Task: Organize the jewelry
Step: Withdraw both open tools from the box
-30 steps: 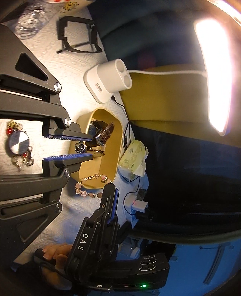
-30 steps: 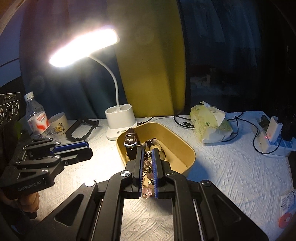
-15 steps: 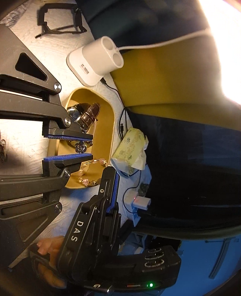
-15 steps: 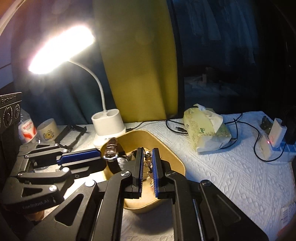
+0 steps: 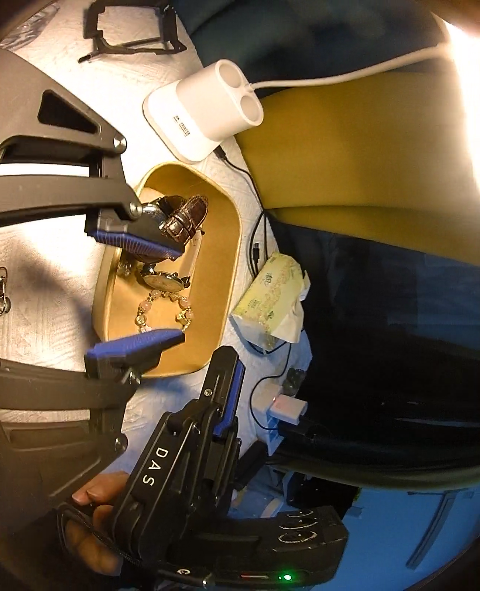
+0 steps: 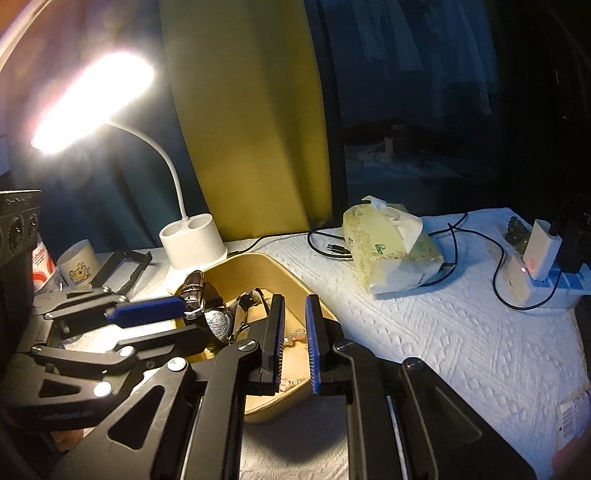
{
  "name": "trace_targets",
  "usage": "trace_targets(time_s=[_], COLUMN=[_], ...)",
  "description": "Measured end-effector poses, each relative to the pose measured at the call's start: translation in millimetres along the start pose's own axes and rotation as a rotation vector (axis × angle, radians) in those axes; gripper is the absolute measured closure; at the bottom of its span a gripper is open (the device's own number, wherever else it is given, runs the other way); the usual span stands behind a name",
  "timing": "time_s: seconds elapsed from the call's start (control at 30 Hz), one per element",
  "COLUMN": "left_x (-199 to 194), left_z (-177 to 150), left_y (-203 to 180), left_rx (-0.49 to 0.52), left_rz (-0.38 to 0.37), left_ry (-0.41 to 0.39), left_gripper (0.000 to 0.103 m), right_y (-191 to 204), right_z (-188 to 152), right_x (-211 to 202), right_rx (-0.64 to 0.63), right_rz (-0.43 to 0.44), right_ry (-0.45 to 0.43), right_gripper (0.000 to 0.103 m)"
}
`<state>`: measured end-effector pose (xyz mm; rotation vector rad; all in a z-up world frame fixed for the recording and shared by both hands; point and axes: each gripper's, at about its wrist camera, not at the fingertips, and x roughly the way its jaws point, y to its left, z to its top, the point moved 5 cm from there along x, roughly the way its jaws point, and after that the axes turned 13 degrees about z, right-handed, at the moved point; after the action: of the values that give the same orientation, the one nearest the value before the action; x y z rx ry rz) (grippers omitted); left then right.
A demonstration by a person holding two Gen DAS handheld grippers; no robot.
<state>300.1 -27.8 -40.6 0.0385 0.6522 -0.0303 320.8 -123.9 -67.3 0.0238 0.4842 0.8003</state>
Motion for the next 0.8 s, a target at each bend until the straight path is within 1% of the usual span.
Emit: trace_targets(time_s=[0.2,0.4,0.8], left_x=[-16,-39,-76], left_z=[0,-11,-38], left_y=[8,20,39], left_rx=[-0.018,-0.045,-0.081], left_rz=[0.026,0.049,0.101], left_ry=[-0.015,-0.028,-0.034], left_gripper=[0.059,0.059,0.059], right_y=[6,19,43], right_z=[2,-2,-21], right_x=[-12,-23,-43], right_rx=[-0.005,-0.011,-0.016], right_rz=[-0.010,-0.015,-0.016], right_ry=[-0.008,0.000,0.031], right_gripper=[0.081,0.074,0.066])
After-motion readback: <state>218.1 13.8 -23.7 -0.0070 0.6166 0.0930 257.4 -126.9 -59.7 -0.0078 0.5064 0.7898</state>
